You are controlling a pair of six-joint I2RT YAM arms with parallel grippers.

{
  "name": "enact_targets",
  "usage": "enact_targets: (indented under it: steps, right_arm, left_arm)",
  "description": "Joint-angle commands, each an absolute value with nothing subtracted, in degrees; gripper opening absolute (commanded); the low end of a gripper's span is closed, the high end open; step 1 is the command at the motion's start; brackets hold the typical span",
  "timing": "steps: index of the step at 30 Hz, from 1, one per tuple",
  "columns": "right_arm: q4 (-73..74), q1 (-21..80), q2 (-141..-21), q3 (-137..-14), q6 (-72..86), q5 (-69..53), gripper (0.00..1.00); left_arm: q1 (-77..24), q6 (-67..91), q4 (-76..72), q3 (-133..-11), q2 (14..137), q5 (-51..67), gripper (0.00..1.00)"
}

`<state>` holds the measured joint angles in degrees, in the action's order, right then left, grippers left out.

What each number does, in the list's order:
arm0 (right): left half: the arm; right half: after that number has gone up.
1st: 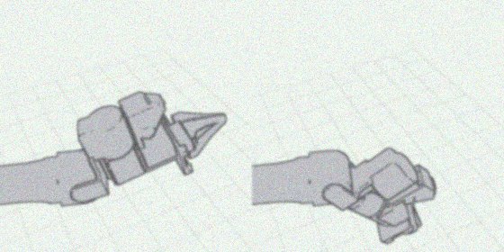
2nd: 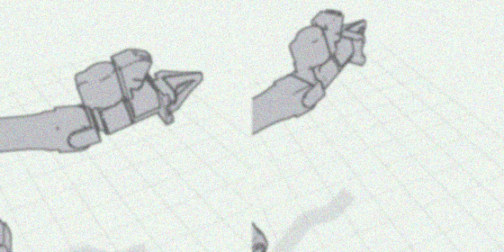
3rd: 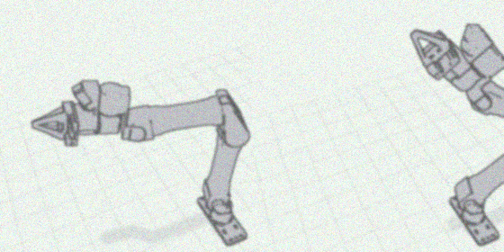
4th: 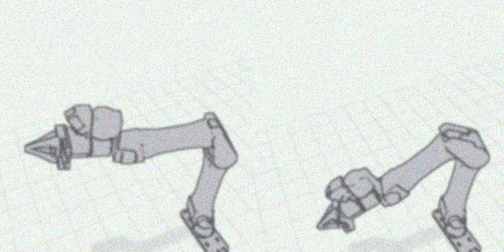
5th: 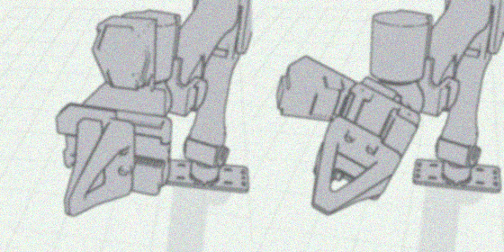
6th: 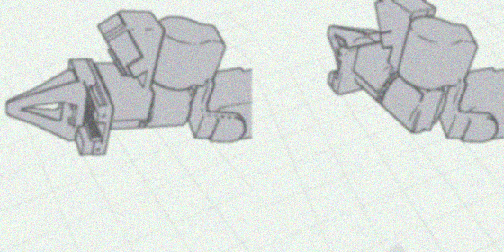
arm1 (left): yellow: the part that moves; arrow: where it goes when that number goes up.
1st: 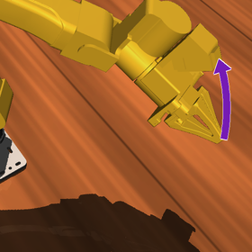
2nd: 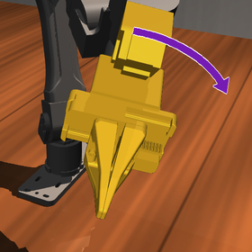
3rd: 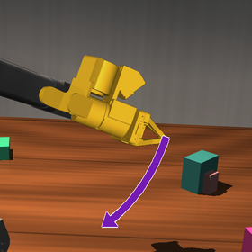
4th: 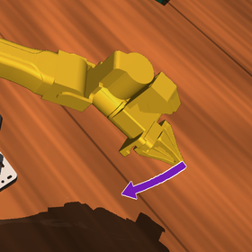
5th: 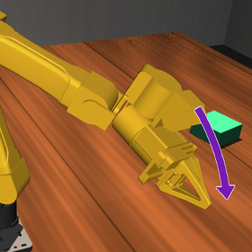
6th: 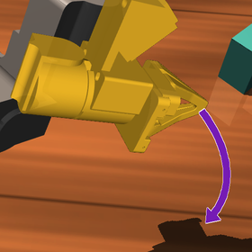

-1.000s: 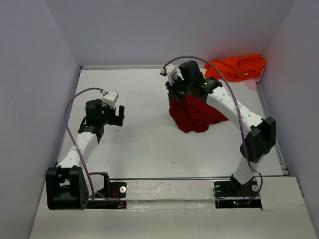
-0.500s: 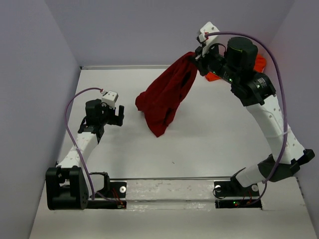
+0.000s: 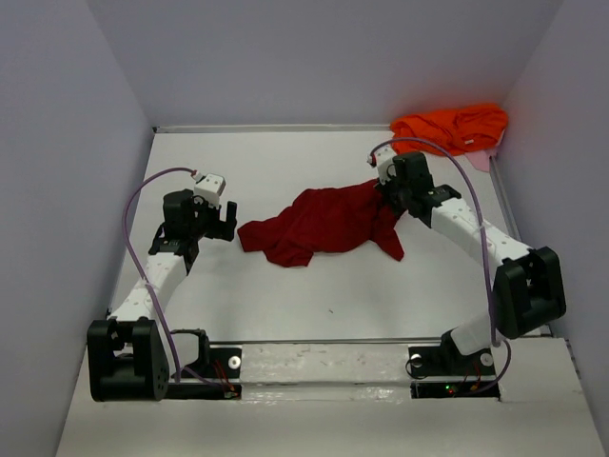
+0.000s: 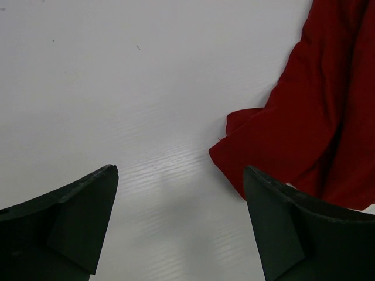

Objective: Fold and stack the t-shirts
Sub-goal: Move the crumpled T-shirt to the center of the board.

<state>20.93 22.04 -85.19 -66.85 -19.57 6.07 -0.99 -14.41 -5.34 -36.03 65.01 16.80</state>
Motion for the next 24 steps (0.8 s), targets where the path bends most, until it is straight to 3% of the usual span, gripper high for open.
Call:
enact_targets:
  steps: [1,2,3,4,5,7,8,13,24]
  right_arm:
    - [11.87,20.66,-84.37,-63.21,-18.81,7.56,0.0]
    - [11.95,20.65,-86.29,-63.02,-18.72,7.99,0.0]
    - [12.21,20.65,-87.0,-62.84,-18.02,8.17,0.1]
    - [13.52,20.65,-87.45,-63.02,-18.02,7.74,0.31]
    - [14.23,20.65,-87.19,-63.1,-17.93,5.91,0.42]
    - [16.78,20.65,-86.23,-63.8,-17.49,4.23,0.62]
    - [18.27,20.65,-85.7,-64.16,-17.32,3.09,0.65]
    - [26.79,20.65,-81.48,-63.55,-17.31,-0.52,0.71]
    - [27.25,20.65,-79.01,-51.16,-17.93,-0.79,0.7]
  left_arm:
    - [-0.79,-14.33,-6.86,-36.91,63.37,18.37,0.96]
    - [-0.79,-14.33,-6.86,-36.91,63.37,18.37,0.96]
    - [-0.79,-14.33,-6.86,-36.91,63.37,18.37,0.96]
    - [-0.79,-14.5,-6.94,-36.83,63.28,18.28,0.96]
    - [-0.79,-14.59,-7.03,-36.65,63.28,18.28,0.96]
    - [-0.79,-14.59,-7.03,-36.56,63.28,18.28,0.96]
    - [-0.79,-14.59,-7.03,-36.48,63.37,18.28,0.96]
    - [-0.79,-14.68,-7.12,-36.56,63.2,18.19,0.96]
    - [-0.79,-14.77,-7.21,-36.74,63.98,18.54,0.97]
